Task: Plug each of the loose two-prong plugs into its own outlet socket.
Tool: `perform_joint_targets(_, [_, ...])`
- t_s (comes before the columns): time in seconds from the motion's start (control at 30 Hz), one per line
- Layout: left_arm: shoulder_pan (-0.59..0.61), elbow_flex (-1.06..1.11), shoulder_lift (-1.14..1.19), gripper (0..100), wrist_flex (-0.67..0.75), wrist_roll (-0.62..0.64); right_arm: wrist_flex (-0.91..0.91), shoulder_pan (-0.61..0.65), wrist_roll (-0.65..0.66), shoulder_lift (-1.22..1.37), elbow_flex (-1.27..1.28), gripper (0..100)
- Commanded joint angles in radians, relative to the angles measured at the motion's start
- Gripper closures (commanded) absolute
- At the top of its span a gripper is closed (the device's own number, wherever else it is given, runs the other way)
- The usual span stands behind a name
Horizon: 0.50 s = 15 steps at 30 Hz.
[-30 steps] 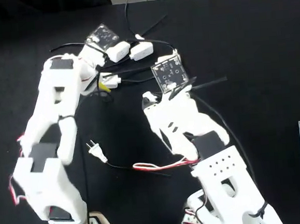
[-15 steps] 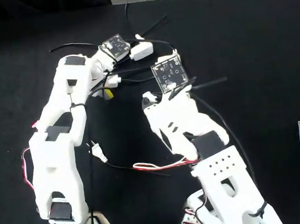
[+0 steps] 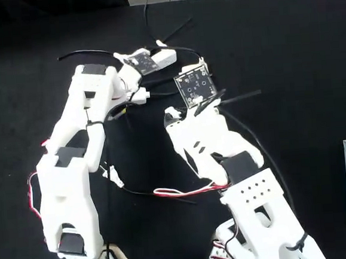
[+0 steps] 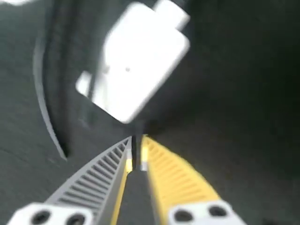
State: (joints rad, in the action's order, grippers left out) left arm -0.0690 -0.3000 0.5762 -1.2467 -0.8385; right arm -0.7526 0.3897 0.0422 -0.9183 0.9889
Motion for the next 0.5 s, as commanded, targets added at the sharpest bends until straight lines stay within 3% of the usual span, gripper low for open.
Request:
perform_joint_targets(0.0, [-0.030,-0.028,-0.112,97,-0.193,0.005,0.017,-0.011,0.005,-0.021,-0.007,98.6])
perform_joint_targets(0.1, [-0.027,-0.031,-0.141,97,-0.216,0.025,0.017,-0.011,0.005,-0.021,-0.007,98.6])
perform_joint_targets(0.27, [-0.025,-0.033,-0.155,96,-0.054,0.127,0.014,-0.009,0.005,-0.021,-0.007,98.6])
perform_joint_targets(0.47, [-0.019,-0.028,-0.112,74,0.121,0.083,0.014,-0.009,0.005,-0.021,-0.004,98.6])
